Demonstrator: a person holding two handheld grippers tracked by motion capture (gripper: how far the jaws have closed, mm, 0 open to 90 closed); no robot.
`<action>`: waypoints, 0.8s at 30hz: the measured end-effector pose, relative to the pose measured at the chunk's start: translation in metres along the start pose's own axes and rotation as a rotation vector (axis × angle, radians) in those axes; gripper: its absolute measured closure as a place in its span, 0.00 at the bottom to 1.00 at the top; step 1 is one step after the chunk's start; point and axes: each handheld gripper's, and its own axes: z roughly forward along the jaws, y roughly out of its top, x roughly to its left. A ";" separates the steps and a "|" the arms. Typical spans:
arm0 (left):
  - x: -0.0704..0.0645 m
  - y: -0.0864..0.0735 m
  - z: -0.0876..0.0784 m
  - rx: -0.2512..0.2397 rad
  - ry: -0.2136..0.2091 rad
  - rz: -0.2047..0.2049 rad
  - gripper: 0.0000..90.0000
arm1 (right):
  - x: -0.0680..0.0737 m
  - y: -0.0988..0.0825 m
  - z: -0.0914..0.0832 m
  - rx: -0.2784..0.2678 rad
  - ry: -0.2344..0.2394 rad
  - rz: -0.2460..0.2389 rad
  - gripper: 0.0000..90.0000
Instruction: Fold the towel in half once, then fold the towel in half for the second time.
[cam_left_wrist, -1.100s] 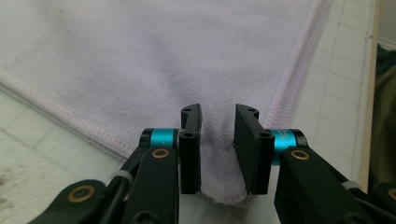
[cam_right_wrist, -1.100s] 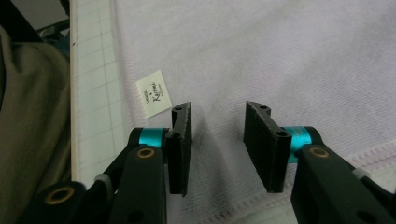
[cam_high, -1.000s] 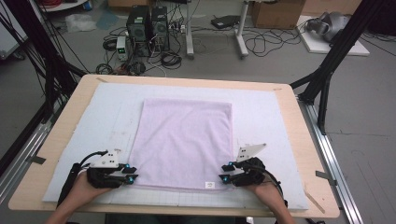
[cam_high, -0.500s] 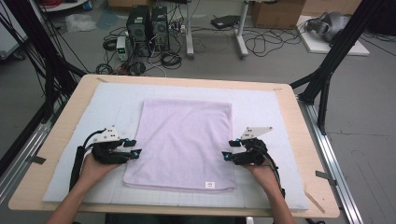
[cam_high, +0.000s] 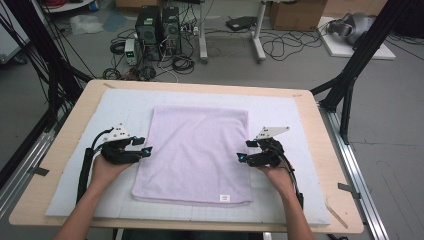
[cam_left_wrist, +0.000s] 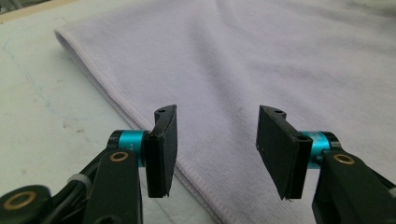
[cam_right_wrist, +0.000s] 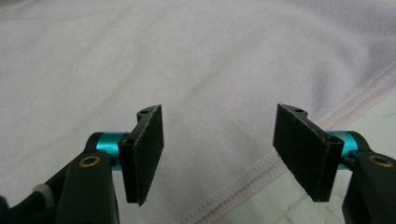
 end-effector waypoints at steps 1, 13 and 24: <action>0.001 0.000 0.001 0.008 0.002 0.003 0.54 | -0.001 0.001 0.000 0.002 -0.005 -0.001 0.36; 0.002 -0.001 0.006 0.020 -0.010 -0.004 0.52 | 0.005 0.007 0.007 0.026 -0.005 -0.023 0.32; 0.001 -0.001 0.006 0.021 -0.029 -0.006 0.52 | 0.008 0.007 0.010 0.044 0.002 -0.033 0.31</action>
